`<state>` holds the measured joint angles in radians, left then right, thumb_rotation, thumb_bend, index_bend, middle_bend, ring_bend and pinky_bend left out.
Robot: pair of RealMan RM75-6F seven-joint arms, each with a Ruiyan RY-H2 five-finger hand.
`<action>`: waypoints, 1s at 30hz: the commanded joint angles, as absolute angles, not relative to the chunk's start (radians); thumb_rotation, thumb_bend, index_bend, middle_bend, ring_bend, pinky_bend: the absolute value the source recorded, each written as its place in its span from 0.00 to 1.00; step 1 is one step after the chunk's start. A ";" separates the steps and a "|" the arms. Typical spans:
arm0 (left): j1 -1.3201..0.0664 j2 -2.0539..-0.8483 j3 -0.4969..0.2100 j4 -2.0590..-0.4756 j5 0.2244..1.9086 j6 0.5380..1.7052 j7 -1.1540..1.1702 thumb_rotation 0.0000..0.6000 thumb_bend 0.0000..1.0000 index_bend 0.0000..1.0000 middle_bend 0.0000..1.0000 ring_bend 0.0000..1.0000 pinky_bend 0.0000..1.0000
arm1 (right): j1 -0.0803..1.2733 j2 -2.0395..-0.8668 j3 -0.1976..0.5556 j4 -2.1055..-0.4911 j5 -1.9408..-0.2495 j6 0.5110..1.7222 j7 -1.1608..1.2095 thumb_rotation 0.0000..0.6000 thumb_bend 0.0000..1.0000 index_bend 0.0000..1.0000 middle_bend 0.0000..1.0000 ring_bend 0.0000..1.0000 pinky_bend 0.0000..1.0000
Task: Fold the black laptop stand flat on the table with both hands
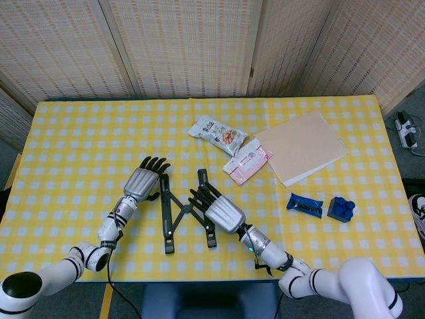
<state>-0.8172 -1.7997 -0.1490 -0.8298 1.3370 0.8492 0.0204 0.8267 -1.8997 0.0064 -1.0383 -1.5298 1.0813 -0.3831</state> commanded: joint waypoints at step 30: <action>-0.810 -1.781 -0.153 -0.891 1.320 0.798 -0.099 1.00 0.31 0.14 0.07 0.00 0.06 | 0.817 -2.049 0.013 -0.802 -1.664 1.186 -0.247 1.00 0.22 0.00 0.00 0.00 0.00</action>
<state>-0.8104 -1.7831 -0.1529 -0.8885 1.3197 0.8006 -0.0964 0.8172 -2.0410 0.0138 -0.8109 -1.6564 1.1770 -0.2563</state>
